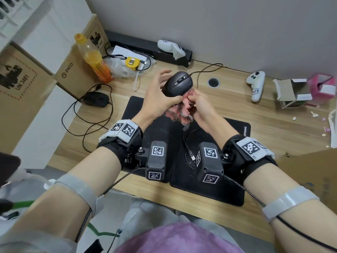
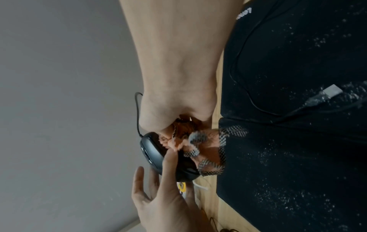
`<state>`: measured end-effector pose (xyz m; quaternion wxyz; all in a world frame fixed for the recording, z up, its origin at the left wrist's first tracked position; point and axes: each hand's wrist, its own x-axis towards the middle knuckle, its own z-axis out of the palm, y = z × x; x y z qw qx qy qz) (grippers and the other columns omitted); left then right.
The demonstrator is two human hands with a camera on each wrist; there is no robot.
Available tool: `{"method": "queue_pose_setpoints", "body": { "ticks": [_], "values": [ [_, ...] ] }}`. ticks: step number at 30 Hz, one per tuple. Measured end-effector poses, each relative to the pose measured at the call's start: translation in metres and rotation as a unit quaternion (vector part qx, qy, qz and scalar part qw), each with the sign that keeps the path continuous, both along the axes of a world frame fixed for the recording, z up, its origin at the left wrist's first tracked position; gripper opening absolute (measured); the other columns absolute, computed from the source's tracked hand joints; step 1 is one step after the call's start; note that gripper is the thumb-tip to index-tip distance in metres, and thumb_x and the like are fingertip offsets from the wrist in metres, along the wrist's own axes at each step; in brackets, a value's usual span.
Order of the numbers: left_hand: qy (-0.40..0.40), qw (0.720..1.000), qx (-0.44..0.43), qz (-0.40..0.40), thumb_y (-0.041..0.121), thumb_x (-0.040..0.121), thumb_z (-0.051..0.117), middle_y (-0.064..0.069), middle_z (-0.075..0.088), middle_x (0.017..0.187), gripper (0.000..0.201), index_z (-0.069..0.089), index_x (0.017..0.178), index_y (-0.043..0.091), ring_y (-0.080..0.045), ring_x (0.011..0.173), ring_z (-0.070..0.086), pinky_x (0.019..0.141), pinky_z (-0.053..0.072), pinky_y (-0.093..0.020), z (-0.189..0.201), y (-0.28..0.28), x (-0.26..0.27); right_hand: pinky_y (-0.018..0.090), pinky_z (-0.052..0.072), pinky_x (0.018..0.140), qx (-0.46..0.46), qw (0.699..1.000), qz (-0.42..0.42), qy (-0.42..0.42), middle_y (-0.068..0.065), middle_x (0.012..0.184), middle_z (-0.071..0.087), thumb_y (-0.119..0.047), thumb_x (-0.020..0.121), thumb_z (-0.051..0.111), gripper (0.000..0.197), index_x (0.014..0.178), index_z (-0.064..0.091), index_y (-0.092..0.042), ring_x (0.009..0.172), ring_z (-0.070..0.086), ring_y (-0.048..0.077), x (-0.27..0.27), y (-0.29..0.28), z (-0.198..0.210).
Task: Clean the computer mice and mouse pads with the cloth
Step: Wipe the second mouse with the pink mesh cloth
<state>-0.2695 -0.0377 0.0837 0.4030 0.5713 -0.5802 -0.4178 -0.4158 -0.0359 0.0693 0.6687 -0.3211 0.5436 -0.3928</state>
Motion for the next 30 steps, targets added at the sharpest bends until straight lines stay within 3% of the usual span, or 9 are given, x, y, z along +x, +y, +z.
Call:
{"method": "queue_pose_setpoints", "body": {
  "ticks": [5, 9, 13, 16, 18, 20, 23, 27, 30],
  "values": [
    [-0.029, 0.998, -0.017, -0.051, -0.005, 0.063, 0.076, 0.003, 0.046, 0.124, 0.093, 0.035, 0.143, 0.018, -0.009, 0.116, 0.05, 0.087, 0.042, -0.006, -0.006, -0.003, 0.003, 0.047, 0.056, 0.088, 0.023, 0.999, -0.033, -0.002, 0.017, 0.102, 0.07, 0.007, 0.089, 0.036, 0.035, 0.1, 0.063, -0.013, 0.099, 0.068, 0.033, 0.0, -0.008, 0.0],
    [0.004, 1.0, -0.004, -0.001, -0.002, 0.065, 0.078, 0.008, 0.051, 0.11, 0.095, 0.031, 0.144, 0.02, 0.002, 0.102, 0.053, 0.084, 0.042, -0.005, -0.009, -0.005, 0.003, 0.047, 0.054, 0.093, 0.028, 0.999, -0.043, 0.004, 0.013, 0.105, 0.071, 0.005, 0.091, 0.036, 0.035, 0.099, 0.063, -0.016, 0.104, 0.066, 0.032, -0.003, -0.014, -0.001],
    [-0.003, 0.999, -0.036, 0.022, 0.003, 0.065, 0.08, 0.015, 0.05, 0.112, 0.089, 0.037, 0.141, 0.02, 0.011, 0.101, 0.051, 0.085, 0.041, -0.005, -0.01, -0.009, 0.007, 0.05, 0.059, 0.066, 0.03, 0.998, -0.054, 0.0, 0.024, 0.101, 0.067, 0.004, 0.083, 0.039, 0.029, 0.098, 0.062, -0.006, 0.09, 0.065, 0.048, -0.006, -0.008, -0.006],
    [0.004, 0.999, -0.04, 0.036, 0.005, 0.064, 0.082, 0.008, 0.055, 0.112, 0.087, 0.04, 0.138, 0.019, 0.011, 0.099, 0.053, 0.086, 0.041, -0.006, -0.011, -0.013, 0.011, 0.035, 0.048, 0.044, -0.021, 0.985, -0.161, 0.065, 0.018, 0.085, 0.064, -0.01, 0.091, 0.046, 0.019, 0.089, 0.064, -0.016, 0.073, 0.065, 0.042, -0.018, -0.007, -0.012],
    [0.0, 0.999, -0.04, 0.029, 0.009, 0.063, 0.085, 0.005, 0.056, 0.113, 0.086, 0.04, 0.136, 0.019, 0.009, 0.101, 0.054, 0.087, 0.041, -0.006, -0.012, -0.015, 0.013, 0.046, 0.058, 0.064, -0.084, 0.966, -0.222, 0.104, 0.013, 0.089, 0.07, -0.023, 0.093, 0.052, 0.017, 0.086, 0.067, -0.026, 0.086, 0.069, 0.036, -0.021, -0.01, -0.006],
    [-0.011, 0.999, -0.039, 0.022, 0.012, 0.063, 0.086, 0.005, 0.058, 0.113, 0.085, 0.041, 0.134, 0.022, 0.009, 0.102, 0.055, 0.088, 0.042, -0.007, -0.013, -0.016, 0.013, 0.038, 0.059, 0.076, -0.148, 0.954, -0.228, 0.127, 0.002, 0.085, 0.07, -0.02, 0.095, 0.055, 0.016, 0.093, 0.066, -0.031, 0.08, 0.069, 0.015, -0.019, -0.018, 0.007],
    [-0.015, 0.999, -0.029, 0.018, 0.012, 0.061, 0.087, 0.002, 0.063, 0.115, 0.084, 0.045, 0.133, 0.022, 0.008, 0.102, 0.059, 0.09, 0.046, -0.013, -0.015, -0.018, 0.009, 0.024, 0.053, 0.058, -0.245, 0.947, -0.155, 0.141, -0.003, 0.087, 0.063, -0.006, 0.093, 0.055, 0.024, 0.106, 0.068, -0.021, 0.058, 0.057, -0.001, -0.006, -0.032, 0.033],
    [0.007, 0.999, -0.041, 0.023, 0.015, 0.06, 0.087, 0.005, 0.068, 0.111, 0.07, 0.058, 0.124, 0.016, -0.002, 0.103, 0.064, 0.093, 0.052, -0.024, -0.006, -0.023, 0.006, 0.007, 0.044, 0.077, -0.294, 0.92, 0.051, 0.256, -0.002, 0.106, 0.055, -0.011, 0.089, 0.06, 0.029, 0.113, 0.071, -0.024, 0.092, 0.053, -0.012, 0.005, -0.041, 0.043],
    [0.011, 0.998, -0.053, 0.036, 0.015, 0.064, 0.085, 0.007, 0.067, 0.114, 0.06, 0.063, 0.12, 0.015, 0.002, 0.108, 0.061, 0.094, 0.048, -0.016, 0.002, -0.027, 0.014, 0.017, 0.052, 0.07, -0.246, 0.925, 0.028, 0.287, 0.007, 0.092, 0.064, -0.02, 0.095, 0.057, 0.02, 0.106, 0.073, -0.026, 0.071, 0.057, -0.009, 0.005, -0.037, 0.032]
  ]
}}
